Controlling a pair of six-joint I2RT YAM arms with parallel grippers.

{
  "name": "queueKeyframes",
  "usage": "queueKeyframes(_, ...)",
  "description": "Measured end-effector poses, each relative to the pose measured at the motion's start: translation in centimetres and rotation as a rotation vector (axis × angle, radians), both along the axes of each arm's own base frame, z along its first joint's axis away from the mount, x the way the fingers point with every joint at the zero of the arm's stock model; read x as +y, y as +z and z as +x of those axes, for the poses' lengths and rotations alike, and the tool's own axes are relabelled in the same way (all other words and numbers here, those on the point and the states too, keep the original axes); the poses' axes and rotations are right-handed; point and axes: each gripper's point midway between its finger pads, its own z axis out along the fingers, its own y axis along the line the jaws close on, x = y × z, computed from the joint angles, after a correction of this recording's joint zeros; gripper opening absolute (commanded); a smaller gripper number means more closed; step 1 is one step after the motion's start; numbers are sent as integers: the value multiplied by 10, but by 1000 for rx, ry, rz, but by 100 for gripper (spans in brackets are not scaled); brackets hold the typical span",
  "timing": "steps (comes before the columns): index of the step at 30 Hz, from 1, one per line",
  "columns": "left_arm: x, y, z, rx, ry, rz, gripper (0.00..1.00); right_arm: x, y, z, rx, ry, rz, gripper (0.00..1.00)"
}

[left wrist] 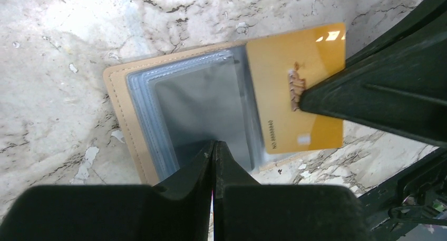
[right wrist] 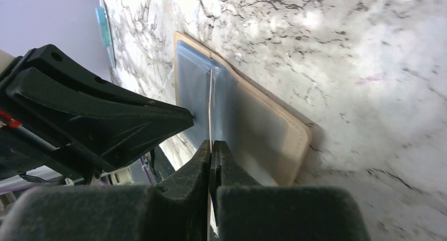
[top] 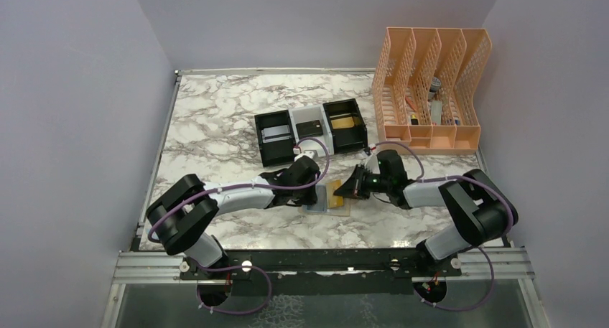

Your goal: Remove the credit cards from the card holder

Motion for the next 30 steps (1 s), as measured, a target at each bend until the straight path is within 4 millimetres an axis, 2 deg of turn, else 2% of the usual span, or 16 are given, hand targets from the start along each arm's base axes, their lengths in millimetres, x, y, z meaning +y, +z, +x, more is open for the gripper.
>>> queueKeyframes(4,3,1,-2,1,5,9,11,-7,2,0,-6,-5,-17,1)
queueKeyframes(7,8,2,-4,2,8,17,23,-8,7,-3,-22,-2,-13,1)
queueKeyframes(11,14,12,-5,-16,12,21,47,-10,24,-4,-91,-5,4,1)
queueKeyframes(15,24,38,1,-87,20,32,66,-12,53,5,-245,-12,16,1)
queueKeyframes(19,35,73,19,-176,42,40,77,-16,78,11,-410,-8,12,1)
queueKeyframes(22,50,96,34,-226,77,40,83,-20,98,17,-541,-7,-2,1)
queueKeyframes(24,68,109,45,-253,111,47,90,-22,113,21,-625,-10,-9,1)
queueKeyframes(28,108,124,62,-278,191,82,99,-28,140,26,-794,-24,-31,1)
queueKeyframes(30,125,127,67,-279,229,103,99,-32,152,29,-876,-29,-50,1)
